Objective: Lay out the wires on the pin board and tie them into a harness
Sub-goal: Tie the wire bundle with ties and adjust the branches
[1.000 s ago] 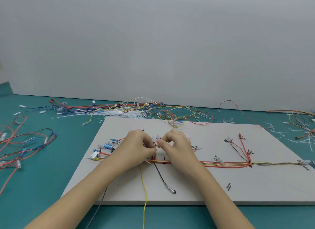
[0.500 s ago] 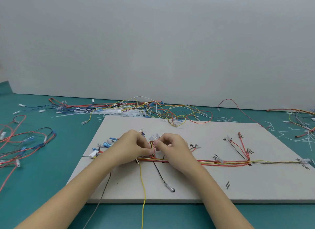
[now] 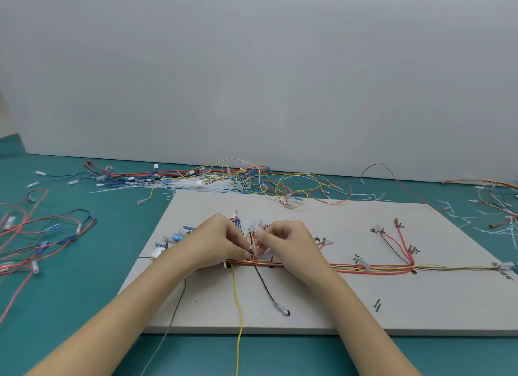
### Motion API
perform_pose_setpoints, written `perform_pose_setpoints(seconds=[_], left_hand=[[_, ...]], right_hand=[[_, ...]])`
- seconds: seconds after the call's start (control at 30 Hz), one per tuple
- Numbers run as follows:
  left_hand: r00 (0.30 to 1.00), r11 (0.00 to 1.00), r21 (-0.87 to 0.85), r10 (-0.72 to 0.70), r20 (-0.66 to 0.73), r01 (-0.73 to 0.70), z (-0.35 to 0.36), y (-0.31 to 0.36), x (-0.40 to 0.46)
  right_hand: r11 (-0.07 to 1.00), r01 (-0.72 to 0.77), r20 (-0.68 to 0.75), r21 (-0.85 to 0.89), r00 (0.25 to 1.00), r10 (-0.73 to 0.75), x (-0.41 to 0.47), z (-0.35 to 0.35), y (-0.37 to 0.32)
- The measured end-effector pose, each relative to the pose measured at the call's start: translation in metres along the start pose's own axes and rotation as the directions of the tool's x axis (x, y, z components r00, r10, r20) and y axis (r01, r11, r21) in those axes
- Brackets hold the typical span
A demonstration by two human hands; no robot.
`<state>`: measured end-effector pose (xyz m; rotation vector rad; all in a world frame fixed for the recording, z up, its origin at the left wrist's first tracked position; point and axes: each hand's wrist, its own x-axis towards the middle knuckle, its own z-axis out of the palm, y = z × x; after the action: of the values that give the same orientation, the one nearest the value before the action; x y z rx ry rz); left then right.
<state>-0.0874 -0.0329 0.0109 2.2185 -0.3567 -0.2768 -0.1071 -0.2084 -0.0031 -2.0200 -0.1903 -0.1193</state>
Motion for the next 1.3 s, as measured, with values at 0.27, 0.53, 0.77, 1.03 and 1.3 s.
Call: perform_pose_setpoints(seconds=[0.27,0.53,0.77,1.03,1.3], left_hand=[[0.999,0.999,0.025,-0.033,-0.028,0.034,0.002,0.0,0.001],[0.999,0.999,-0.03,-0.025,0.029,0.025,-0.006,0.003,-0.001],[0.995,0.995,0.048,0.091,-0.032,-0.089,0.0,0.002,0.0],[0.989,0.967,0.224,0.138,-0.06,-0.121,-0.002,0.006,-0.001],[0.957,0.9,0.423,0.211,-0.202,-0.109,0.008,0.01,-0.003]], right_hand=[[0.998,0.015,0.006,-0.066,1.0,-0.015,-0.002,-0.001,-0.002],[0.996,0.026,0.029,-0.08,0.999,-0.024,-0.004,-0.002,-0.004],[0.992,0.051,0.027,-0.118,0.998,-0.048,-0.004,-0.002,-0.005],[0.999,0.034,0.052,-0.019,0.998,-0.033,-0.003,0.003,-0.001],[0.998,0.045,0.009,0.053,0.999,-0.046,-0.003,0.004,-0.004]])
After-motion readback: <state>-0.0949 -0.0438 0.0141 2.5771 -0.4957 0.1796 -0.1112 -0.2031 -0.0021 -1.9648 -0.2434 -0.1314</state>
